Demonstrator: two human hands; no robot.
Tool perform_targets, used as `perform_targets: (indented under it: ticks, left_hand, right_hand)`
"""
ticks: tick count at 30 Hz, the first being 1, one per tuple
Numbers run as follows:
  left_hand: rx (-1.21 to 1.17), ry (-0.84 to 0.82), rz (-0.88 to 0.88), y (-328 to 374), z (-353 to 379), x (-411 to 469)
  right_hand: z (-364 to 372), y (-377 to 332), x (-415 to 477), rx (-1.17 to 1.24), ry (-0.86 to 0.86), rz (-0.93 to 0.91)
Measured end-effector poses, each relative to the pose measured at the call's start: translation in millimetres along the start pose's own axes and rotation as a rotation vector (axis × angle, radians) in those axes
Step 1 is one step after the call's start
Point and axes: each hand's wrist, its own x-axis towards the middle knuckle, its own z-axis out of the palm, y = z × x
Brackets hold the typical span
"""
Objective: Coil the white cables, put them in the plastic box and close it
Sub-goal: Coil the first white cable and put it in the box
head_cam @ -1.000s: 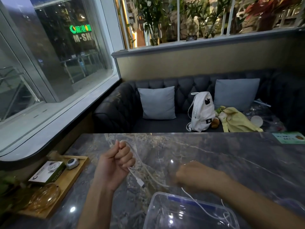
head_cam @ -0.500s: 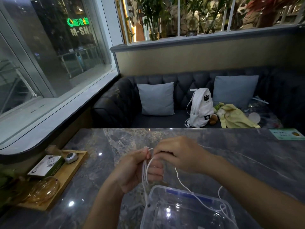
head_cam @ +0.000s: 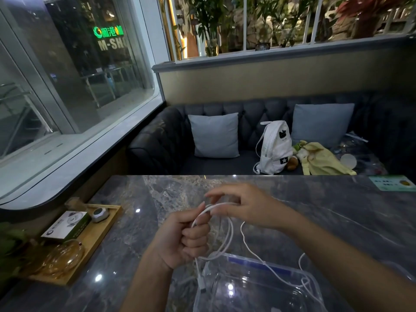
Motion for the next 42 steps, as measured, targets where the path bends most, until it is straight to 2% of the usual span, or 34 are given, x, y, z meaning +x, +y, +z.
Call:
perform_targets:
  ticks: [2,3,5,8,11,15,20,23,25,27,30,32,36,39,42]
  left_hand:
    - [0.019,-0.067,0.003,0.7,0.9,-1.7]
    - [0.027,-0.091,0.009,1.3,1.8,-2.6]
    - [0.032,-0.099,0.027,2.2,3.3,-3.9]
    - [0.037,-0.027,0.080,0.0,2.5,-6.4]
    - [0.007,0.034,0.133,-3.0,-0.4,-7.5]
    - [-0.062,0.103,0.155,-4.4,-2.3,-7.3]
    - [-0.079,0.137,0.102,-6.7,-6.4,-10.4]
    - [-0.029,0.230,0.084,-6.6,-4.0,-11.9]
    - [0.015,0.339,0.111,-6.4,-2.1,-11.9]
    - [0.035,0.409,0.146,-5.4,-0.2,-13.5]
    - [0.042,0.435,0.190,-4.4,1.2,-17.3]
    - [0.033,0.438,0.229,-6.4,1.3,-17.5]
    - [0.032,0.528,0.343,-16.2,0.5,-6.8]
    - [0.144,0.629,0.352,-19.4,-3.1,0.5]
    - [0.347,0.671,0.272,-13.3,-5.4,-1.3]
  right_hand:
    - [3.8,0.1,-0.8,0.087,-0.179,0.034]
    - [7.0,0.5,-1.0,0.102,-0.213,0.034]
    - [12.5,1.3,0.0,0.098,-0.165,0.054]
    - [15.0,4.0,1.7,0.132,-0.086,0.104]
    - [16.5,3.4,3.8,0.081,-0.091,0.134]
    - [23.8,6.5,6.6,-0.179,-0.076,0.132]
    - [32.5,9.0,5.4,-0.265,-0.117,0.112]
    - [32.3,7.8,5.9,-0.274,-0.135,0.110]
    - [29.0,6.5,6.0,-0.170,-0.127,0.114]
    - [23.7,4.1,4.9,0.058,-0.124,0.118]
    - [18.0,2.5,1.6,0.457,-0.188,0.139]
    - [19.3,3.7,2.2,0.611,-0.204,0.179]
    - [34.0,4.6,7.1,0.688,-0.016,0.270]
    - [42.2,6.7,6.4,0.600,0.152,0.275]
    - [41.5,7.3,3.2,0.429,0.211,0.253]
